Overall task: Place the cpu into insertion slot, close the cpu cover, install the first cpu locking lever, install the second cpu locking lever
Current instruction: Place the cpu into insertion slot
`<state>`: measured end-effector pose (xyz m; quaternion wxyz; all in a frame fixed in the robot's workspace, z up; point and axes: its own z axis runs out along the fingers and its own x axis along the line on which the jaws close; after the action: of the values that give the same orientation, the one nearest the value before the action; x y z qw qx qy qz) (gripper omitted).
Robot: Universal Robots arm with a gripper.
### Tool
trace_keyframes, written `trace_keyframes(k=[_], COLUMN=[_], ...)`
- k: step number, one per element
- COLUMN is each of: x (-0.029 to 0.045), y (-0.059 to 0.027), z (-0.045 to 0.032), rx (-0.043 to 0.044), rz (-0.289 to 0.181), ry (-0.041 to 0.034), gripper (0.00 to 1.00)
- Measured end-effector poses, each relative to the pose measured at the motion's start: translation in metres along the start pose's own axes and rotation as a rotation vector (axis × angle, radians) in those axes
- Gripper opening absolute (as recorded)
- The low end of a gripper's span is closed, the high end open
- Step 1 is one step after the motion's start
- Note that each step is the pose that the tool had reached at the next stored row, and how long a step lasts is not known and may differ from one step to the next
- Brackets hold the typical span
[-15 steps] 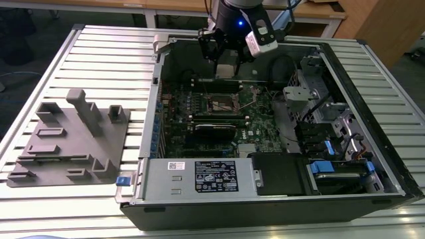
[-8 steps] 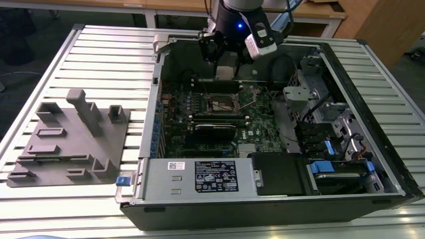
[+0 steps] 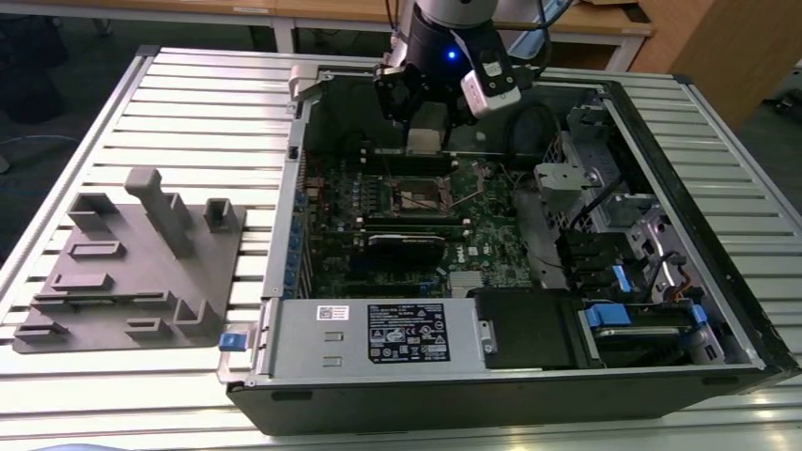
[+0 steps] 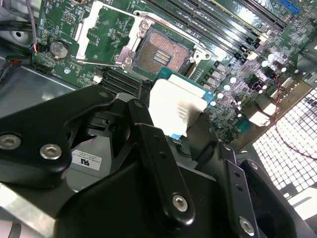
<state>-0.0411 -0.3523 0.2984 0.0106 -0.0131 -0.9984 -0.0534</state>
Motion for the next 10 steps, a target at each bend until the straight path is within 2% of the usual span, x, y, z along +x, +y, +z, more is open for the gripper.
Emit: trace_keyframes(k=[3, 5, 10], x=[0.0000, 0.0000, -0.0002], y=[0.0000, 0.0000, -0.0008], z=[0.0000, 0.0007, 0.0080], rx=[0.0002, 0.0032, 0.0065], rz=[0.000, 0.000, 0.000], ry=[0.0000, -0.0003, -0.0002], gripper=[0.54, 0.54, 0.54])
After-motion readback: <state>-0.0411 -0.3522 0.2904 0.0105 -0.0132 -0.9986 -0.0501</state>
